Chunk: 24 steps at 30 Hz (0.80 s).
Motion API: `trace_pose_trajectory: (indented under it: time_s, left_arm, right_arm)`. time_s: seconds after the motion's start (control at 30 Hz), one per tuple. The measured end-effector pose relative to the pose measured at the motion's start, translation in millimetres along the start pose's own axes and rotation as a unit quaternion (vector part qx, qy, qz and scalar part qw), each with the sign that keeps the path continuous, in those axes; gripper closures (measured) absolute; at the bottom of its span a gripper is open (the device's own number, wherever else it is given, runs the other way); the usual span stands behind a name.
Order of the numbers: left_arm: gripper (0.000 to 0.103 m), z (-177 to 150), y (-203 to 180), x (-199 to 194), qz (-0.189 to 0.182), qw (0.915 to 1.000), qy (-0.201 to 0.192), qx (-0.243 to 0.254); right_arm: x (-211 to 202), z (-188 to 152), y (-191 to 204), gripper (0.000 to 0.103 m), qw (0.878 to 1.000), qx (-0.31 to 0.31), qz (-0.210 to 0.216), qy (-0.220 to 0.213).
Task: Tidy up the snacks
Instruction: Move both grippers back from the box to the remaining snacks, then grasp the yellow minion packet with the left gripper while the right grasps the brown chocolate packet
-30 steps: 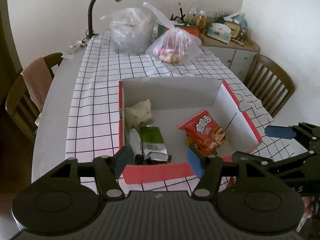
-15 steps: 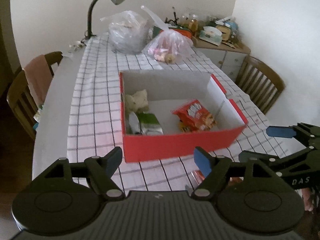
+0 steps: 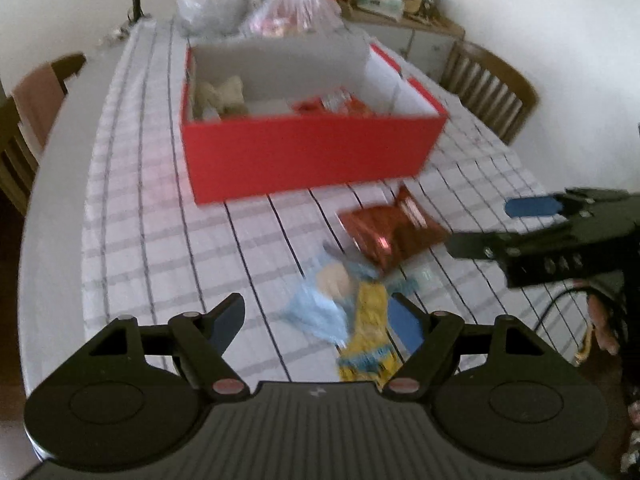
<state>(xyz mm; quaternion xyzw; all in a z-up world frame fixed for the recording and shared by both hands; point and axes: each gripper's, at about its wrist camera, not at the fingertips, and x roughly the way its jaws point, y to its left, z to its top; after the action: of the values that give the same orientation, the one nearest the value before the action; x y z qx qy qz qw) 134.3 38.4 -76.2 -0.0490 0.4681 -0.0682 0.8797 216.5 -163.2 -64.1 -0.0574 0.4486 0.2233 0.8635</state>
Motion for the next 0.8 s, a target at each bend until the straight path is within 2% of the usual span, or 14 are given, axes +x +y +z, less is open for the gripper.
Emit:
trace_pose_trajectory:
  time_s: [0.33, 0.53, 0.8]
  left_arm:
    - [0.025, -41, -27, 34, 0.027, 0.9982, 0.053, -0.003]
    - [0.025, -46, -35, 48, 0.044, 0.9961, 0.073, -0.021]
    - [0.025, -47, -48, 62, 0.06, 0.995, 0.079, -0.015]
  right_arm:
    - [35, 8, -4, 0.0, 0.999, -0.018, 0.006, 0.027]
    - [60, 16, -7, 0.0, 0.998, -0.025, 0.022, 0.044]
    - [81, 27, -1, 0.002, 0.997, -0.039, 0.035, 0.061]
